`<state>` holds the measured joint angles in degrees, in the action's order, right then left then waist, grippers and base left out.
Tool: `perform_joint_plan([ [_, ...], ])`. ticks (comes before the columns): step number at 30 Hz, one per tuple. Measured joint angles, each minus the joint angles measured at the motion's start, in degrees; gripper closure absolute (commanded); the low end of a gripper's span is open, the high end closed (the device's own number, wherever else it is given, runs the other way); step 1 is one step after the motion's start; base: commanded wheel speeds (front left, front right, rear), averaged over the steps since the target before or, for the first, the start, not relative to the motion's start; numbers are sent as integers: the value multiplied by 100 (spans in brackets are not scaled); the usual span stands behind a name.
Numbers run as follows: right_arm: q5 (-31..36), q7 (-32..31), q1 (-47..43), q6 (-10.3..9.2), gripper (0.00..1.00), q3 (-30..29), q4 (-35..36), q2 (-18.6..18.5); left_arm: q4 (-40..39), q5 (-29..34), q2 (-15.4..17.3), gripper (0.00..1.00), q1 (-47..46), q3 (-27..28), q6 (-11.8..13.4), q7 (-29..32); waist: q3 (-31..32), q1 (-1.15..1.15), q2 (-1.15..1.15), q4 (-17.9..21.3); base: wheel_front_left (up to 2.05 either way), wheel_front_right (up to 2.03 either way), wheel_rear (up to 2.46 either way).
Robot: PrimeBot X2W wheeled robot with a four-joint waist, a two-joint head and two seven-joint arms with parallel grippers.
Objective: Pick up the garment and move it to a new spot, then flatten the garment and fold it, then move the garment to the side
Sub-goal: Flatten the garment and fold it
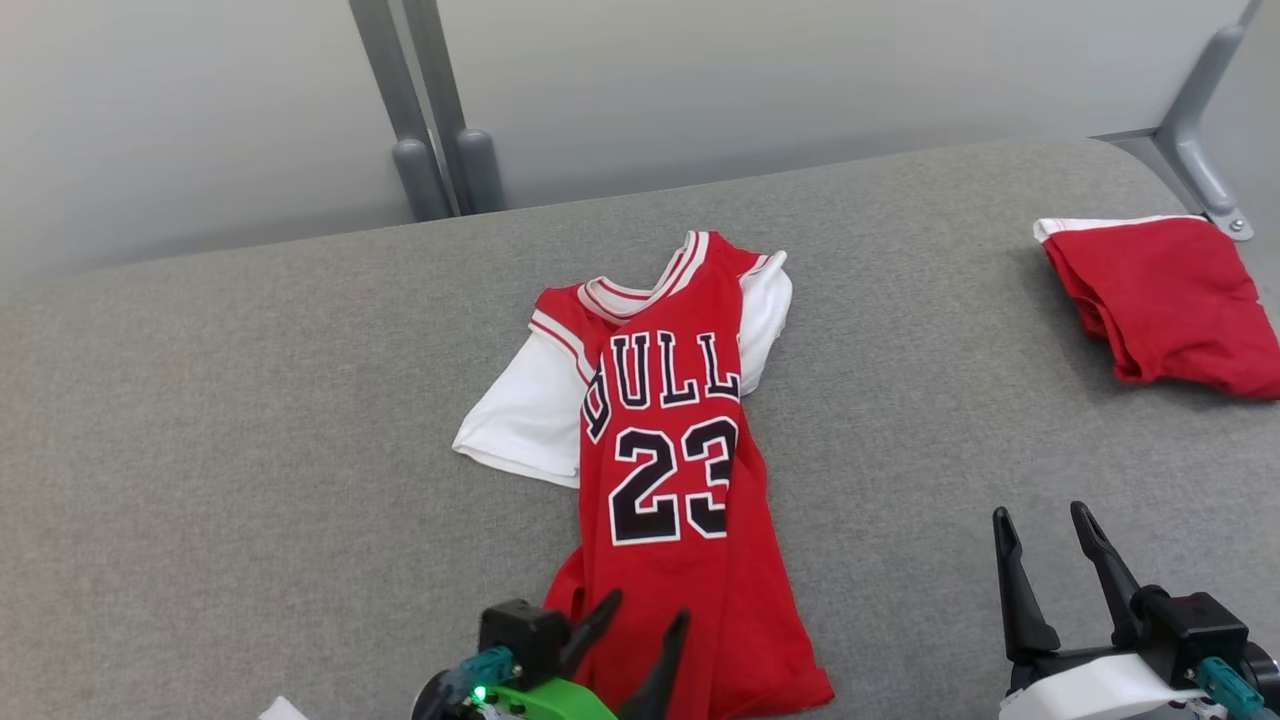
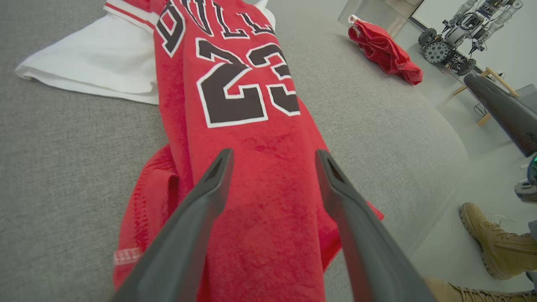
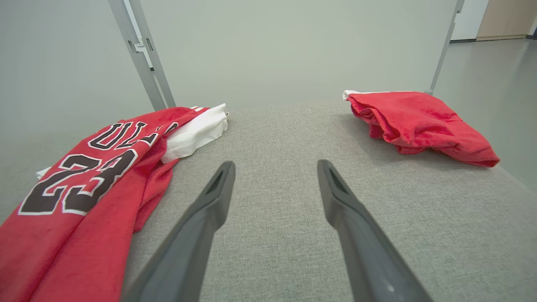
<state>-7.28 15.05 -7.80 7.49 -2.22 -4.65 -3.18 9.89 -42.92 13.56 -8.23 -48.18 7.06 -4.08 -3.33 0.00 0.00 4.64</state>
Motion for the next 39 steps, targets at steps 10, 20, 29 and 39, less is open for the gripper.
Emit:
perform_joint_plan([
  [10, -1, 0, 205, 0, 0, 74, -20, -4, 702, 182, -459, 0, -447, -367, -68, 240, -365, 0, 0, -108, 0, 0, 0],
  [20, -1, 0, 279, 0, 0, 12, -30, -3, 1303, 368, -582, 65, -715, -417, 79, 222, -547, 0, 0, 115, 0, 0, 0],
  [29, -11, 0, 248, 0, 0, -11, -57, 10, 720, 66, -265, 100, -657, -131, 105, 305, -418, 0, 0, 79, 0, 0, 0],
  [39, -11, 0, 144, 0, 0, 0, -90, 15, -1323, -916, 742, 100, -162, 773, 180, 780, -238, 0, 0, -30, 0, 0, 0],
])
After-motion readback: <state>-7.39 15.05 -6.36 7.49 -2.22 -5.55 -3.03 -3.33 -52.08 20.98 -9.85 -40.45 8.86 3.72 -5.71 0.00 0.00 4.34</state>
